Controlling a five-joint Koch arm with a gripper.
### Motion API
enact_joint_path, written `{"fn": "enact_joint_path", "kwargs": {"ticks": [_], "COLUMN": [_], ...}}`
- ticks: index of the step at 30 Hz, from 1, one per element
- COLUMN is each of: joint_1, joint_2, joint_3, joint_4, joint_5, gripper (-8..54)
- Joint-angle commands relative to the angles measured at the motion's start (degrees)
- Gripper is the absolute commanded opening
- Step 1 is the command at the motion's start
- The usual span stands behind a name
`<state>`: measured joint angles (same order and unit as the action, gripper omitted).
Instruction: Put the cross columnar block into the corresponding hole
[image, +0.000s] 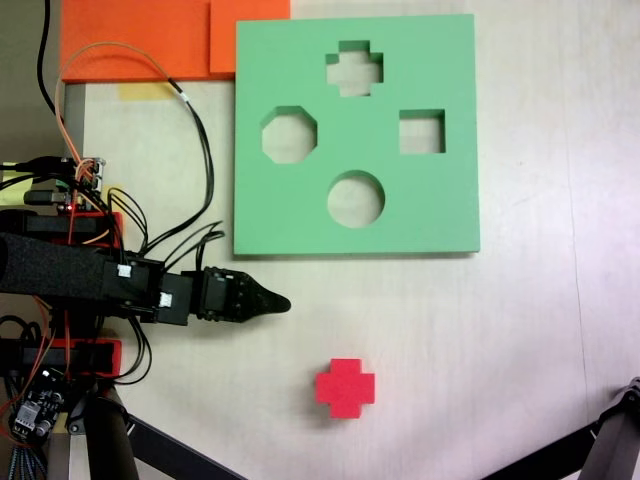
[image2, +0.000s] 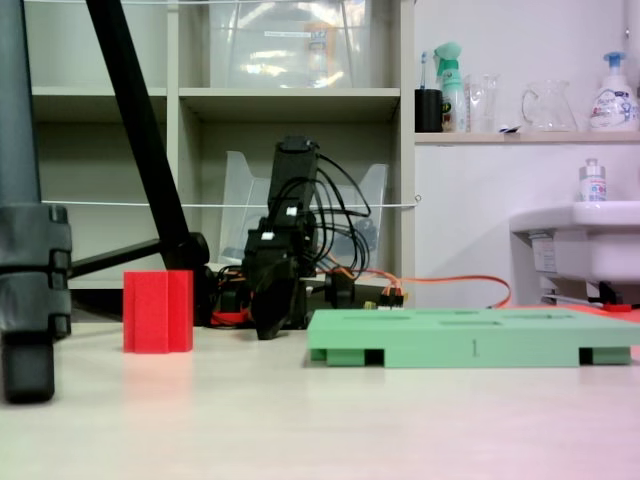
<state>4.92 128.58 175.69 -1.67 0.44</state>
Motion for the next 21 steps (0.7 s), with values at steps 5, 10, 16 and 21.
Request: {"fn": "enact_joint_path", "kwargs": {"ticks": [5,10,16,21], "joint_1": [-1.05,0.18,2.02,2.81], "joint_2": [4.39,4.48,4.48,4.48], "joint_3": [4.04,3.08,-9.58,-28.92], "joint_4": [1.14,-9.05,5.27,37.79], "joint_5": [18.72,49.31,76.64,90.26], "gripper": [33.9,31.7,31.1,28.2]}}
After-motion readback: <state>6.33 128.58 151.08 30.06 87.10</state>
